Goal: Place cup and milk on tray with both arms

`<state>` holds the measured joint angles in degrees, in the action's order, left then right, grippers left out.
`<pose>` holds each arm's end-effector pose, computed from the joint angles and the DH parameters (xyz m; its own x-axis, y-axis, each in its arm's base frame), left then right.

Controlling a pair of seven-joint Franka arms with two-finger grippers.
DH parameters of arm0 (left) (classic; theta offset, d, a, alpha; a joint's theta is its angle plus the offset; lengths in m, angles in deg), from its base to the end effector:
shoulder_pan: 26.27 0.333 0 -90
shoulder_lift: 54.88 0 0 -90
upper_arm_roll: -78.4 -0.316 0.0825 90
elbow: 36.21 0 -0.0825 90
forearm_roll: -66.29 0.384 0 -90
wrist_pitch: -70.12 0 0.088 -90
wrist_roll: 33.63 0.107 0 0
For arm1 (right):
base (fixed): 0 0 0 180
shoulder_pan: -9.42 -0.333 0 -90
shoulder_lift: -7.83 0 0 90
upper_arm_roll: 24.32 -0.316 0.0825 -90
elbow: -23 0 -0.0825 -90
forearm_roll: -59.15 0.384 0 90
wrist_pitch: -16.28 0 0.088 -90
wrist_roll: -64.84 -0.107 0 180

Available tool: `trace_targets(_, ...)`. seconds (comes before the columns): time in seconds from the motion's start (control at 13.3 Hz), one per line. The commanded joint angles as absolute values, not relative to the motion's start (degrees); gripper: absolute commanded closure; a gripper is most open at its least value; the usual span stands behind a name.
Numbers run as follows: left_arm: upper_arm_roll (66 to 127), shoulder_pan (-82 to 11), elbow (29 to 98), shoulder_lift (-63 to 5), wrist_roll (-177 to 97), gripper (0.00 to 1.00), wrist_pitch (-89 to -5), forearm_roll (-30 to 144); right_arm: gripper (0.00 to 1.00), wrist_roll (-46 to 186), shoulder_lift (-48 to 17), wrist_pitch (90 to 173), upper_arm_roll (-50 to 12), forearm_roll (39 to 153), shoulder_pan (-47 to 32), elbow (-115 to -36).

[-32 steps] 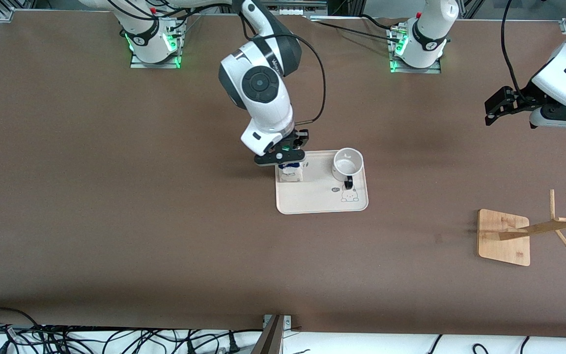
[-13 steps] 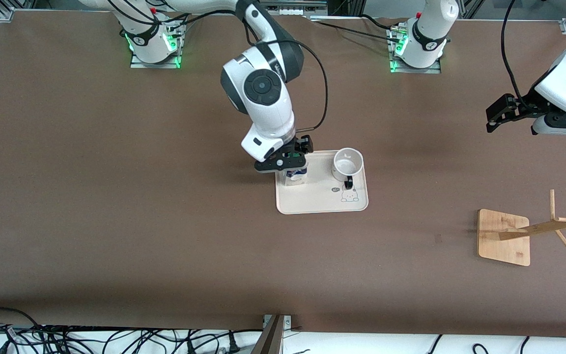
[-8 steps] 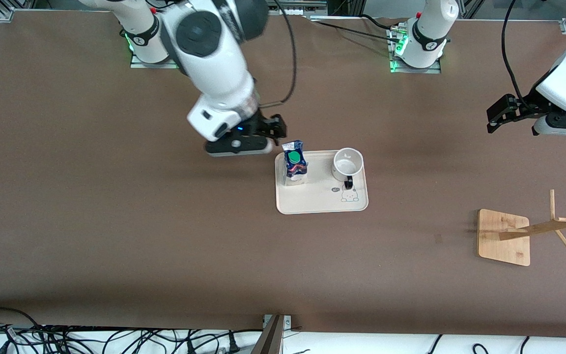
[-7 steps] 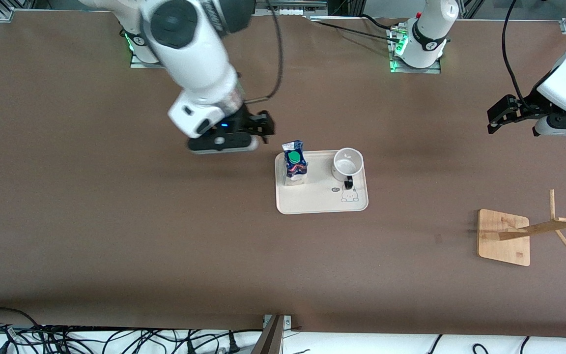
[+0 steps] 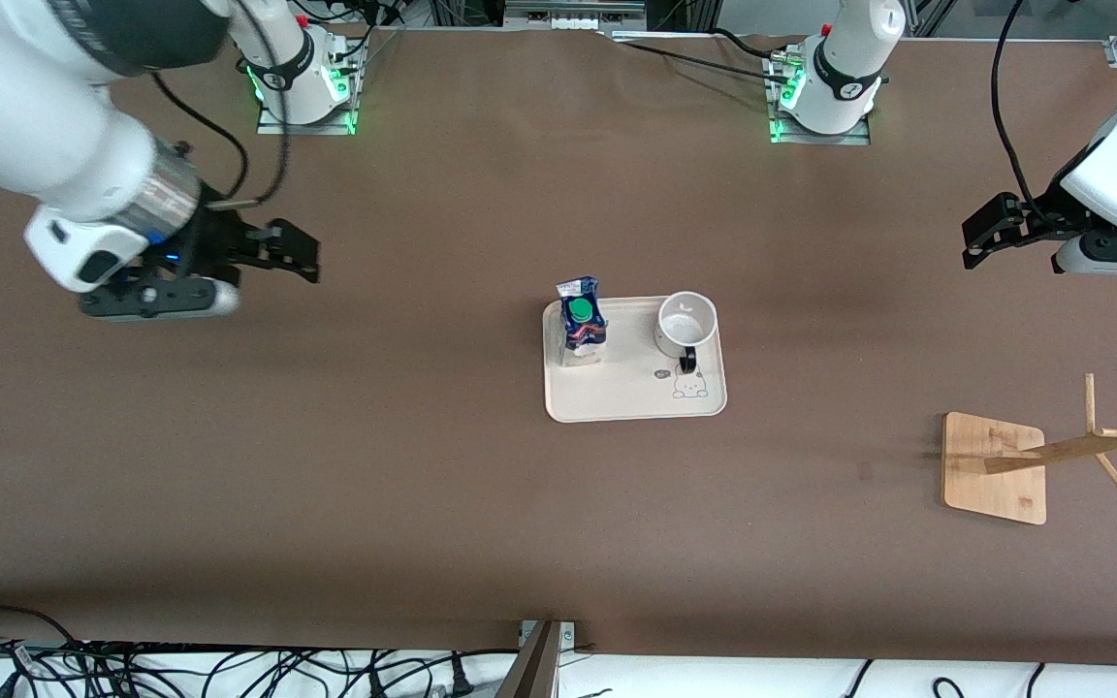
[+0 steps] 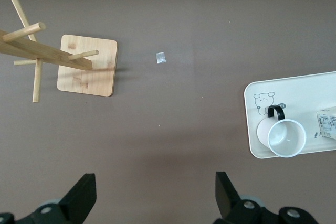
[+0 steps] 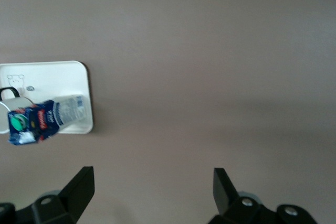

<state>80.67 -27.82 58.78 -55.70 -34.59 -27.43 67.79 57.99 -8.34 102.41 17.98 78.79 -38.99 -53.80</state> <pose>0.5600 -0.0351 0.6029 0.9968 -0.0532 0.0593 -0.0518 -0.9983 -0.0257 0.5957 0.1657 0.5979 0.9976 0.0222 -0.0659 0.0123 -0.9891 -0.1468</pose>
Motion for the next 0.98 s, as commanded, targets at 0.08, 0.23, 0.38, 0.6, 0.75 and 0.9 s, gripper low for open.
trace_targets(0.08, 80.9, -27.8, 56.9, -54.9, -35.1, 0.0, -25.9, 69.2, 0.0, 66.8, -3.5, 98.5, 28.3, 77.2, -43.9, -58.7)
trace_targets(0.23, 80.9, -27.8, 56.9, -54.9, -35.1, 0.0, -25.9, 69.2, 0.0, 68.2, -2.3, 98.0, 28.9, 74.0, -43.7, -58.9)
trace_targets(0.38, 80.9, -27.8, 56.9, -54.9, -35.1, 0.0, -25.9, 69.2, 0.0, 68.3, -1.4, 97.8, 23.4, 72.5, -37.9, -58.9)
trace_targets(0.6, 80.9, -27.8, 56.9, -54.9, -35.1, 0.0, -25.9, 69.2, 0.0, 68.2, 1.1, 98.0, 4.0, 67.2, -21.0, -59.0)
trace_targets(0.75, 80.9, -27.8, 56.9, -54.9, -35.1, 0.0, -25.9, 69.2, 0.0, 67.9, 3.1, 98.0, -5.8, 64.8, -12.1, -60.0)
trace_targets(0.9, 80.9, -27.8, 56.9, -54.9, -35.1, 0.0, -25.9, 69.2, 0.0, 67.4, 6.4, 99.2, -14.8, 61.9, -4.4, -63.8)
